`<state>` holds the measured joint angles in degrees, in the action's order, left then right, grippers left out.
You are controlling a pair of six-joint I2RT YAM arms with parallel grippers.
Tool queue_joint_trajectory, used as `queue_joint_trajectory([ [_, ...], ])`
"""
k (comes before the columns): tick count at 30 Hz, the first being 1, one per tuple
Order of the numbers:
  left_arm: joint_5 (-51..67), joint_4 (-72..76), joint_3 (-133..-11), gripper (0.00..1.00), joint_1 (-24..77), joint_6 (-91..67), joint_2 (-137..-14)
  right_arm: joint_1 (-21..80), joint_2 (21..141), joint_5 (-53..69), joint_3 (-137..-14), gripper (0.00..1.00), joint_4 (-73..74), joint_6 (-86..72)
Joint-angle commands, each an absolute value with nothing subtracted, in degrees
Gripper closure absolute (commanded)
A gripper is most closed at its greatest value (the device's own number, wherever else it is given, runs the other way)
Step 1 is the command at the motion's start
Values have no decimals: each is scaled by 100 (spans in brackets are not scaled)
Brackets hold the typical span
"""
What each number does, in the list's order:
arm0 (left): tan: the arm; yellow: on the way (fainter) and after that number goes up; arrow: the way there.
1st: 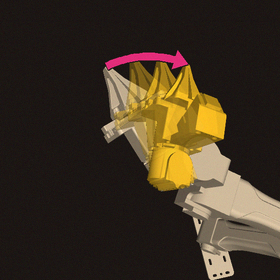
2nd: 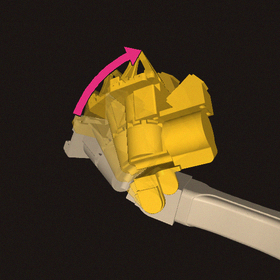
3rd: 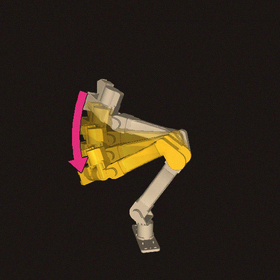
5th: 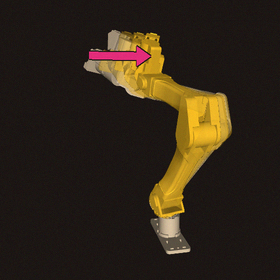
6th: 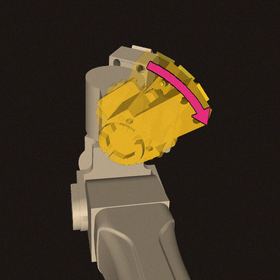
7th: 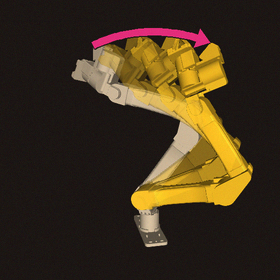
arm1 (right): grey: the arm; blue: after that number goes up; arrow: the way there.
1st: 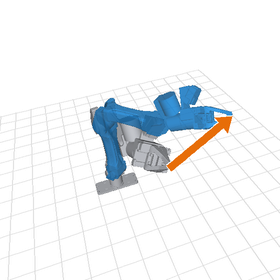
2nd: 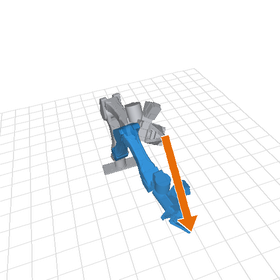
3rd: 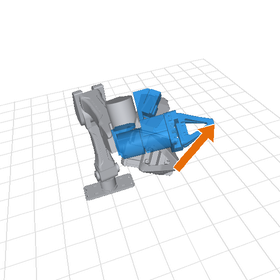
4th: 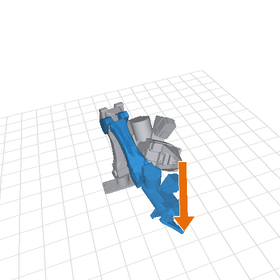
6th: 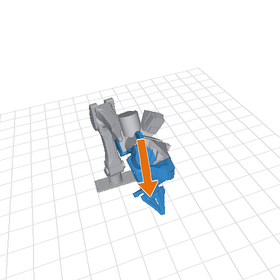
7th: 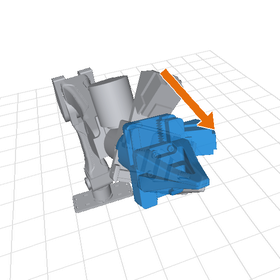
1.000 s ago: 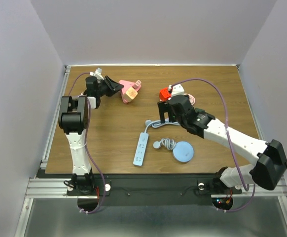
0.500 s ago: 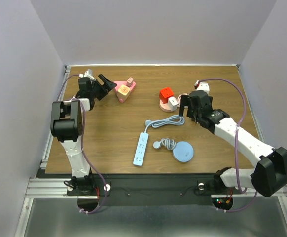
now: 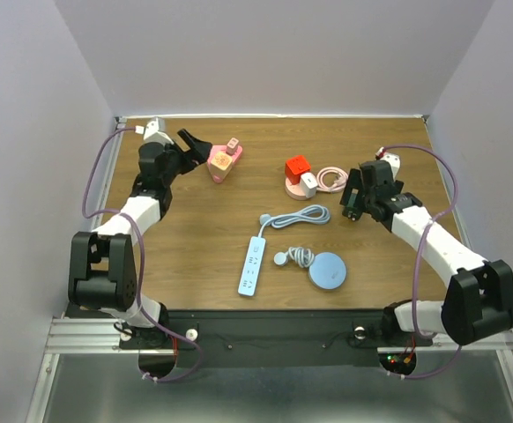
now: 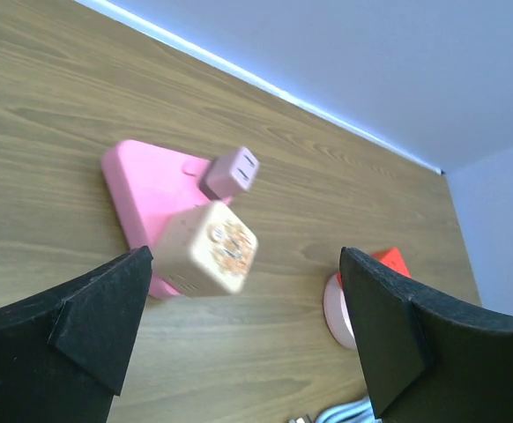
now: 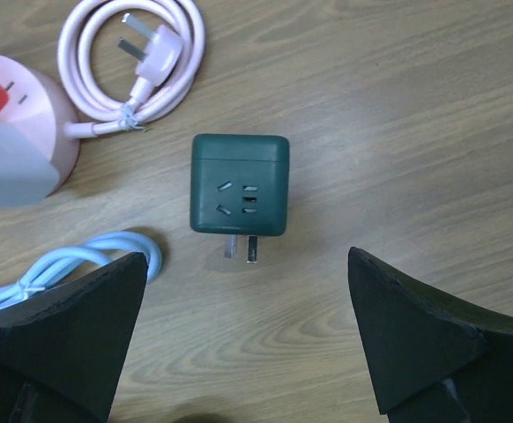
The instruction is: Insert the plug
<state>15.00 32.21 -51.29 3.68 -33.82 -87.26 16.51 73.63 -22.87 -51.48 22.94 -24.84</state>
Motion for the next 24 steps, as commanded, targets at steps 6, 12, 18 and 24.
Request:
queue_joint_trajectory([
  [6,1318,3155,-4544,1,1511,-2874,-7893,1415,7733,-2031,-5378,0,2197,-2540],
  [12,1354,3111,-4316,1,1977,-2777,-7796,1204,8252,-1750,-5739,0,2206,-2531],
  [18,1380,3111,-4175,1,2197,-2786,-7927,1064,8692,-1512,-5783,0,2206,-2558],
  [24,1397,3120,-4183,1,2241,-2760,-8024,1028,9025,-1609,-5959,1,2188,-2479],
])
